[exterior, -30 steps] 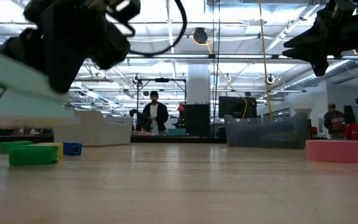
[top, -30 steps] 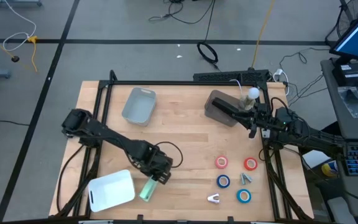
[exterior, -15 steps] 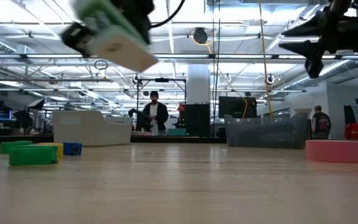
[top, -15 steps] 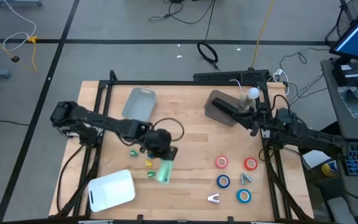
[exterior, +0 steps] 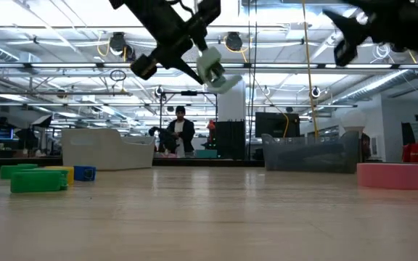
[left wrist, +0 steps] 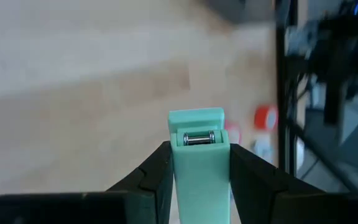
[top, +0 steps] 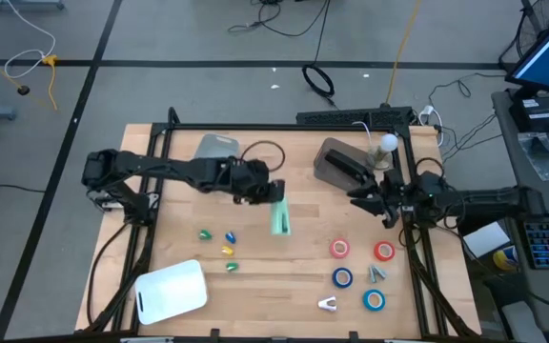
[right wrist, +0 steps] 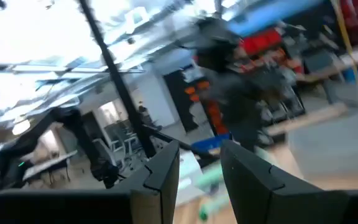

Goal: Pick and place Stapler, Stapler remover, tape
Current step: Put the big light green stapler into the black bin

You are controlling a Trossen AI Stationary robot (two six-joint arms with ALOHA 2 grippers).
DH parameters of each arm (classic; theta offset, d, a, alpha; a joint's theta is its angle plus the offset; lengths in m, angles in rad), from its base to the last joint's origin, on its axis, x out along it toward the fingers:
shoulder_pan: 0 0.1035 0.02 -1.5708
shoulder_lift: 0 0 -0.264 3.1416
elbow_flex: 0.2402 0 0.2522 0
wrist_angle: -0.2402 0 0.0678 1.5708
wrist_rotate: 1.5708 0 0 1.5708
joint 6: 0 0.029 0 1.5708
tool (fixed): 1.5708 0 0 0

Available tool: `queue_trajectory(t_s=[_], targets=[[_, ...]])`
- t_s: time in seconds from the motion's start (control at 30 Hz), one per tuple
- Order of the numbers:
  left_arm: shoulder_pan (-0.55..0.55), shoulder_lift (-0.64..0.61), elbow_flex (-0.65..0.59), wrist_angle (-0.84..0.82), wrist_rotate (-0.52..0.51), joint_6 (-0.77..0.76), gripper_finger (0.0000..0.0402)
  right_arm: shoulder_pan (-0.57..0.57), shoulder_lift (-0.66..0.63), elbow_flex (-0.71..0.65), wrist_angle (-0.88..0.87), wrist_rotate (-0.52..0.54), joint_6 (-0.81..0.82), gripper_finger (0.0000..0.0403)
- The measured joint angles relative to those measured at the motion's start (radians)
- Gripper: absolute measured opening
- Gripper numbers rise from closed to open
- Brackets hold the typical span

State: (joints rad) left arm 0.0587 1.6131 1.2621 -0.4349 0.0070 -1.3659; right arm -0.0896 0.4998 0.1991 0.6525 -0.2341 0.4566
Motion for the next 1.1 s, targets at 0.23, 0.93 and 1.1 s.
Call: queue_trajectory(t_s=[0.23, 0.93, 1.1], targets=[[0.085, 0.000, 0.000, 0.038, -0.095, 0.004, 0.0128, 0.080, 0.184, 0.187, -0.195, 0.078, -0.239, 0.0109], [0.187, 0.000, 0.000, 0.151, -0.362, 0.030, 0.0129, 0.257, 0.724, 0.608, -0.376, 0.854, -0.766, 0.0109], [0.196, 0.000, 0.000, 0.183, -0.422, 0.029, 0.0129, 0.270, 0.833, 0.691, -0.373, 0.952, -0.911, 0.0109]])
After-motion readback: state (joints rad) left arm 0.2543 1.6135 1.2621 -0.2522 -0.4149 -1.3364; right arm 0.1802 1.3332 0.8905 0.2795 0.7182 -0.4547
